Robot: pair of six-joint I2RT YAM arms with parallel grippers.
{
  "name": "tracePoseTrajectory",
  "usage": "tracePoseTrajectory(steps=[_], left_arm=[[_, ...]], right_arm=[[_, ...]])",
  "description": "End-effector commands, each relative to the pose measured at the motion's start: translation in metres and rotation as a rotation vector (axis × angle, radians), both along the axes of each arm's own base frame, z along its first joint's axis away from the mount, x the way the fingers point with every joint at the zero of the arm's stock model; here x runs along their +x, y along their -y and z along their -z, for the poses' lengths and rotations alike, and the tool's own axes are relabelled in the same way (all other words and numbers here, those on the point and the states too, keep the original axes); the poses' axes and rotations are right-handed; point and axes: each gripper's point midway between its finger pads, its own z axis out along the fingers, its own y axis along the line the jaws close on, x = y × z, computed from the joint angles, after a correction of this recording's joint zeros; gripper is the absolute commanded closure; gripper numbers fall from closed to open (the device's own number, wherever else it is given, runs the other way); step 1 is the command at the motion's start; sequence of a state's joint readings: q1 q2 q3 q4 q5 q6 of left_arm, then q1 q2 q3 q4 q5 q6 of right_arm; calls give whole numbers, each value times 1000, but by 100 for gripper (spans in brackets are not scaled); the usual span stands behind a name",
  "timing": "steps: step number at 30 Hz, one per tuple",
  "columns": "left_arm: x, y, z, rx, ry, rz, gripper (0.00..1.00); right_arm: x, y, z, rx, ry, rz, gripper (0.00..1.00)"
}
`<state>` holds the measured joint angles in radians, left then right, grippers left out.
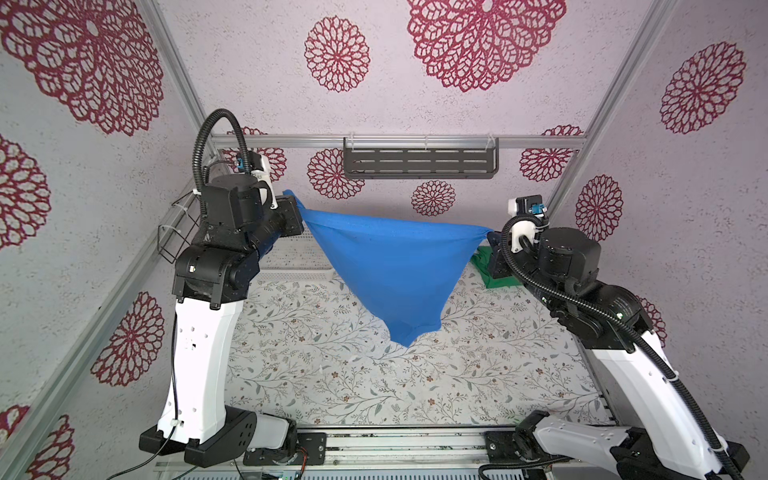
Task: Fold and stack the tank tops
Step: 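Lift the blue tank top high with both grippers and shake it out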
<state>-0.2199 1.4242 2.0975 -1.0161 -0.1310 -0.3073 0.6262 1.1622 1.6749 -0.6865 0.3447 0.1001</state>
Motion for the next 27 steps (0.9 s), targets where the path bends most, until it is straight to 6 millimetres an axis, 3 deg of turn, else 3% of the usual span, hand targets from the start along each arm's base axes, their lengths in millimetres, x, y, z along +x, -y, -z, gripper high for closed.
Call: tracePoseTrajectory(steps=[1, 7, 9, 13, 16, 20, 27], left_arm=[[14, 6, 11, 59, -27, 33, 100], [52, 7, 22, 81, -68, 45, 100], [63, 4, 19, 85, -62, 36, 100], [66, 4, 0, 82, -25, 35, 100], [54, 3, -18, 71, 20, 33, 100], [25, 1, -37, 70, 75, 21, 100], [-41, 9, -46, 79, 115, 51, 100]], right_arm=[[16, 5, -3, -105, 27, 47, 100], [64, 6, -1, -145, 25, 66, 100], [81, 9, -5, -136, 28, 71, 100], [93, 11, -20, -138, 50, 80, 100], [87, 16, -34, -132, 74, 86, 100], [68, 24, -46, -111, 92, 85, 100], [20, 35, -55, -60, 88, 35, 100]])
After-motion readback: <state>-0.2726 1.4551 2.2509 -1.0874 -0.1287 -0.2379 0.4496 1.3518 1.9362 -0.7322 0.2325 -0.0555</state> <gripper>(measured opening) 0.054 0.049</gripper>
